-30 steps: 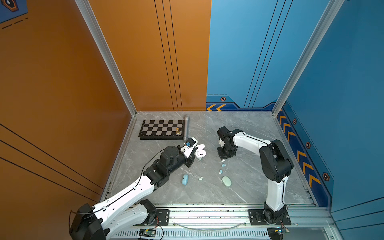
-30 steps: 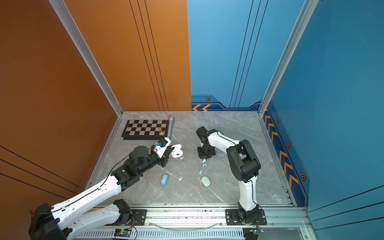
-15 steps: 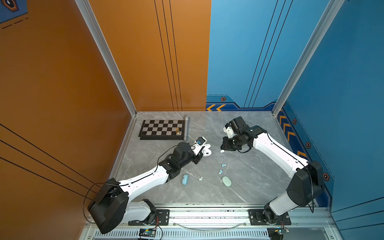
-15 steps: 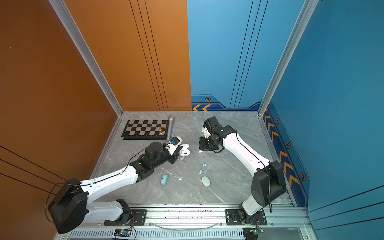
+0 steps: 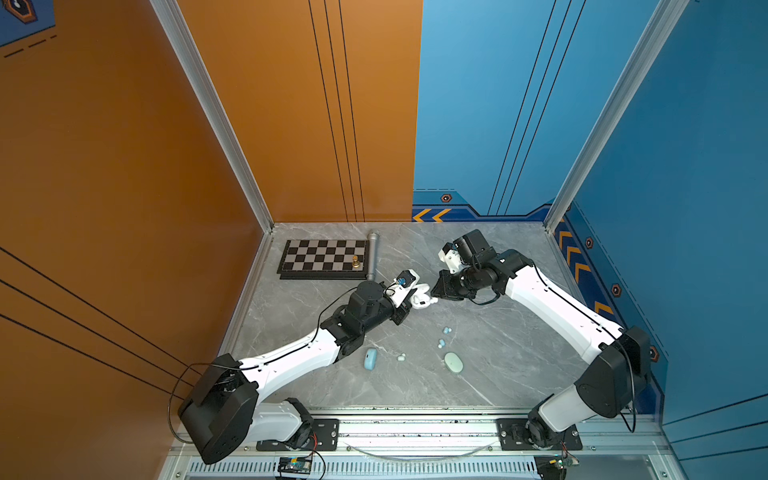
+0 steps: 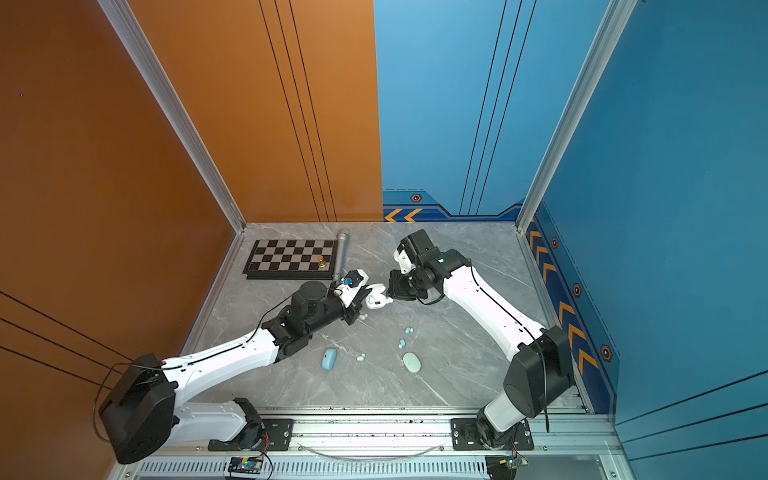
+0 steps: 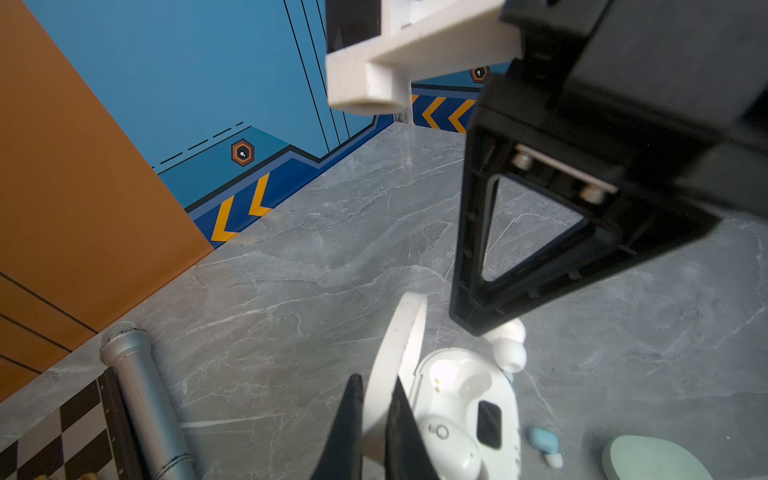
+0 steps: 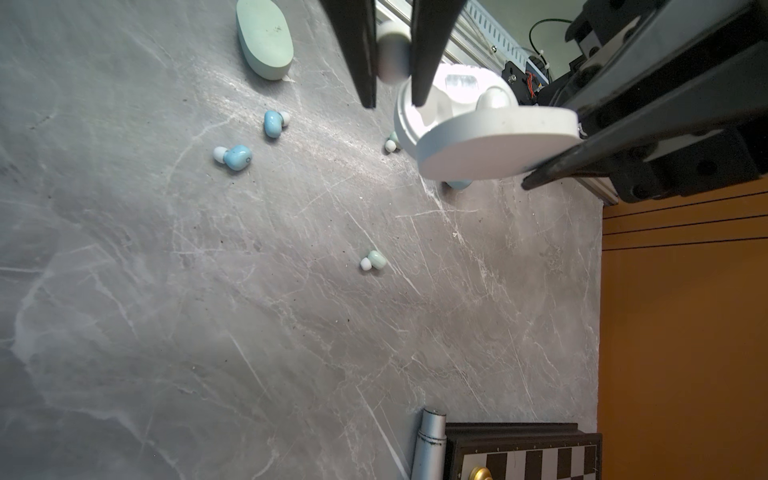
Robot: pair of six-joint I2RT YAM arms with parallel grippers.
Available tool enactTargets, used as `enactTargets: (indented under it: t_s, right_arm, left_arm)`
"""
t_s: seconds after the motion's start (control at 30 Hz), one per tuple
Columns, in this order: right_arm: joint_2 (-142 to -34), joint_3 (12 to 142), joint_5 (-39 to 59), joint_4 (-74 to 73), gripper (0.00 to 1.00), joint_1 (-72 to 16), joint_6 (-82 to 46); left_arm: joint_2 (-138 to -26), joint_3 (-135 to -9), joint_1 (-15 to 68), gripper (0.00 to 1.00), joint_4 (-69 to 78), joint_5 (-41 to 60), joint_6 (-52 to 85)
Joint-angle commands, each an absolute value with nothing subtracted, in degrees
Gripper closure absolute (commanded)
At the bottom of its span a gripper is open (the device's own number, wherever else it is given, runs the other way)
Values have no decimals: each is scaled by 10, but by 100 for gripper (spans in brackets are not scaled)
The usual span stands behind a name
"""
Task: Insert the wireless bluetooth earbuds into the charging case
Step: 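Carry the earbud in the right gripper over the case in the left gripper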
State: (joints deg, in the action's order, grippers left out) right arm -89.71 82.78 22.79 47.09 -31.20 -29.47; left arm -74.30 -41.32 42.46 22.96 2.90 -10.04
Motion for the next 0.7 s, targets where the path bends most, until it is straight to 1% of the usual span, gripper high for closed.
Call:
enactTargets:
  t_s: [0.0, 0.37, 0.67]
  right_arm:
    - [-909, 848, 235, 472, 87, -314, -308]
    - [-928, 857, 232, 458, 86, -316, -321]
    - [-929, 858, 236, 453, 82, -323, -330]
  left_arm:
    - [-738, -426, 431, 100, 242, 34, -94]
    - [-740, -434, 435, 100, 242, 34, -91]
    - [-745, -439, 435, 100, 242, 34, -93]
